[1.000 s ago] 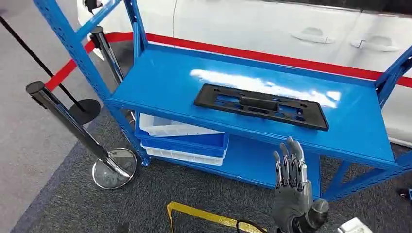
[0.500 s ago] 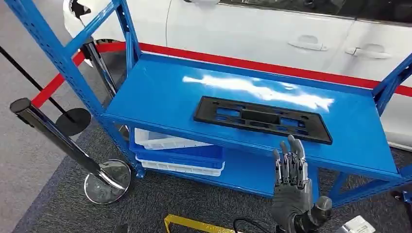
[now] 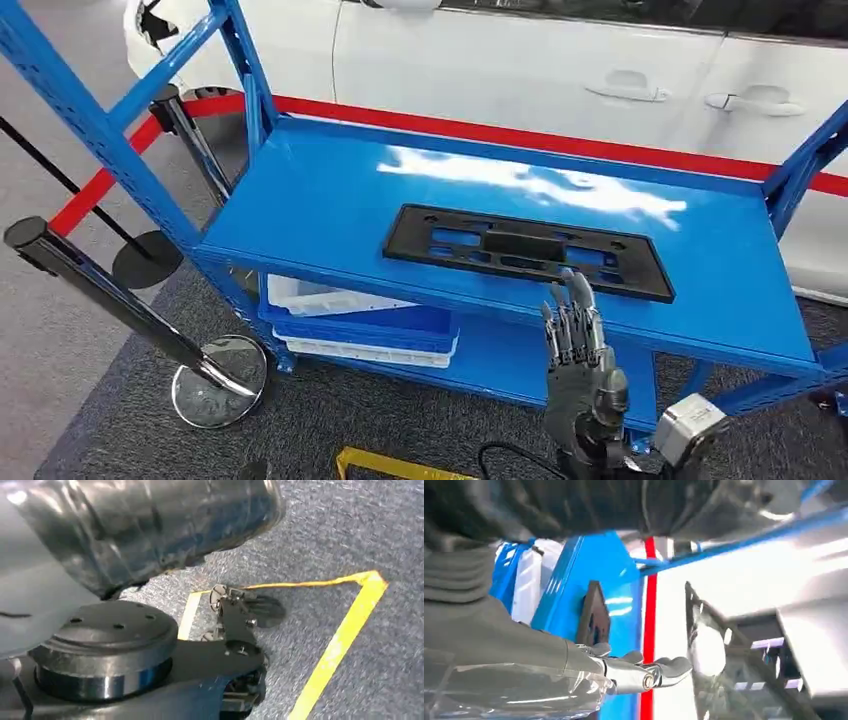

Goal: Take the parts from the cabinet and place them on the table.

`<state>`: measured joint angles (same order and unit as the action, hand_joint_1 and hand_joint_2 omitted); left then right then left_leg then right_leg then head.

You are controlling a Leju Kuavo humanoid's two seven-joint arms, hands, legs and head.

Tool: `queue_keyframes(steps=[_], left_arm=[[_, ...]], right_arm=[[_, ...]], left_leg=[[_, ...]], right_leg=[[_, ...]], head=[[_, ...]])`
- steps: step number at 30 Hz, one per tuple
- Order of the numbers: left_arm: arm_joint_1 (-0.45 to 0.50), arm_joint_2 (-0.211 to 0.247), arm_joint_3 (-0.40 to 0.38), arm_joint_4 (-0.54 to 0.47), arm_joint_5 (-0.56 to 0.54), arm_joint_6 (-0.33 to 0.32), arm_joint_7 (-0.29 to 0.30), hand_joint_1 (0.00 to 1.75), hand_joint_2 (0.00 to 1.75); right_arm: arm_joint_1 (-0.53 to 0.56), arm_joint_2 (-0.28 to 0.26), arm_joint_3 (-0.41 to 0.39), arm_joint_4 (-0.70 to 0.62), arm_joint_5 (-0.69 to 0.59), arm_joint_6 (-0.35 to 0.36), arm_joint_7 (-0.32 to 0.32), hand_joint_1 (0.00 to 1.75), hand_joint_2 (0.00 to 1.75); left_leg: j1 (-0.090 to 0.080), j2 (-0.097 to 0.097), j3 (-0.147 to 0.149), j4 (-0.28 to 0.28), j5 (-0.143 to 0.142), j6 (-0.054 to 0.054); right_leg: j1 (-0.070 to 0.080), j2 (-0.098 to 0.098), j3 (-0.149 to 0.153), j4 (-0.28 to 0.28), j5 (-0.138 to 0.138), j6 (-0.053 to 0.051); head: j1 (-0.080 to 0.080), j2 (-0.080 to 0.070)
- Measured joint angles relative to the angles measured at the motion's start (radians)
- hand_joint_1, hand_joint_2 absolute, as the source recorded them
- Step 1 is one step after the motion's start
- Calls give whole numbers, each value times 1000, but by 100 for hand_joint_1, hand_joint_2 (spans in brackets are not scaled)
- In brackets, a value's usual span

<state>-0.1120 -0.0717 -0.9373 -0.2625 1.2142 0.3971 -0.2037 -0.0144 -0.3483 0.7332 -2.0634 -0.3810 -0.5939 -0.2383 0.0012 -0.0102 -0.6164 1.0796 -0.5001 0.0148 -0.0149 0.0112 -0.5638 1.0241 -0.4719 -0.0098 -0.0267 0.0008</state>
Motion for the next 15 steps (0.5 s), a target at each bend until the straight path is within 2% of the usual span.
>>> queue_keyframes(steps=[1,2,3,4,5,6,8,9,10,12,13,14,15], left_arm=[[-1,0,-3,0,0,-3,-3,0,0],[-2,0,-4,0,-1,-8,-5,0,0],[-2,0,-5,0,-2,-16,-10,0,0],[0,1,-7,0,-5,-24,-15,0,0],[1,2,-10,0,-12,-29,-20,0,0],[0,3,-13,0,-16,-29,-25,0,0],[-6,5,-19,0,-19,-29,-32,0,0],[-9,5,-21,0,-19,-29,-34,0,0],[-12,5,-26,0,-19,-29,-34,0,0],[-10,6,-36,0,-21,-29,-34,0,0],[-9,7,-37,0,-28,-29,-34,0,0],[-9,7,-39,0,-37,-29,-34,0,0],[-10,7,-43,0,-47,-29,-34,0,0]], right_arm=[[-18,2,12,3,23,15,19,0,175],[-32,5,22,6,39,24,35,0,175],[-43,10,30,10,53,37,50,0,175],[-61,15,42,19,76,63,65,0,175],[-89,23,56,28,102,102,83,0,175],[-116,32,66,37,123,130,94,0,175],[-148,56,83,50,149,167,110,0,175],[-165,66,94,60,152,173,114,0,175],[-185,76,103,74,154,175,118,0,175],[-213,93,118,95,165,184,122,0,175],[-220,99,121,99,185,200,125,0,0],[-235,103,127,105,205,213,129,0,0],[-260,111,138,119,234,223,129,0,0]], left_leg=[[1,1,-29,59,-32,-4],[3,1,-72,144,-71,-8],[3,1,-107,213,-94,-12],[4,2,-130,253,-97,-13],[5,2,-127,239,-72,-14],[6,2,-101,183,-32,-13],[6,3,-23,21,50,-8],[4,3,-2,-32,47,-4],[0,2,9,-49,42,1],[-1,1,7,-46,43,10],[0,1,8,-52,46,16],[7,1,13,-63,52,24],[6,2,15,-65,53,26]], right_leg=[[0,-1,0,0,0,-4],[0,-4,0,0,-1,-5],[0,-7,0,1,-1,-5],[0,-7,-2,2,-2,-6],[-1,-6,-1,3,-2,-7],[-1,-4,-1,5,-3,-6],[-1,-3,5,5,-8,-1],[3,-5,5,7,-10,4],[6,-4,1,11,-13,10],[5,-4,4,2,-9,19],[7,-5,6,-1,-10,25],[5,-7,4,6,-17,30],[3,-9,-8,32,-36,33]], head=[[-3,0],[-2,0],[-1,0],[-1,0],[-2,0],[-2,0],[-2,0],[-1,0],[-1,0],[-2,0],[1,0],[0,0],[2,0]])
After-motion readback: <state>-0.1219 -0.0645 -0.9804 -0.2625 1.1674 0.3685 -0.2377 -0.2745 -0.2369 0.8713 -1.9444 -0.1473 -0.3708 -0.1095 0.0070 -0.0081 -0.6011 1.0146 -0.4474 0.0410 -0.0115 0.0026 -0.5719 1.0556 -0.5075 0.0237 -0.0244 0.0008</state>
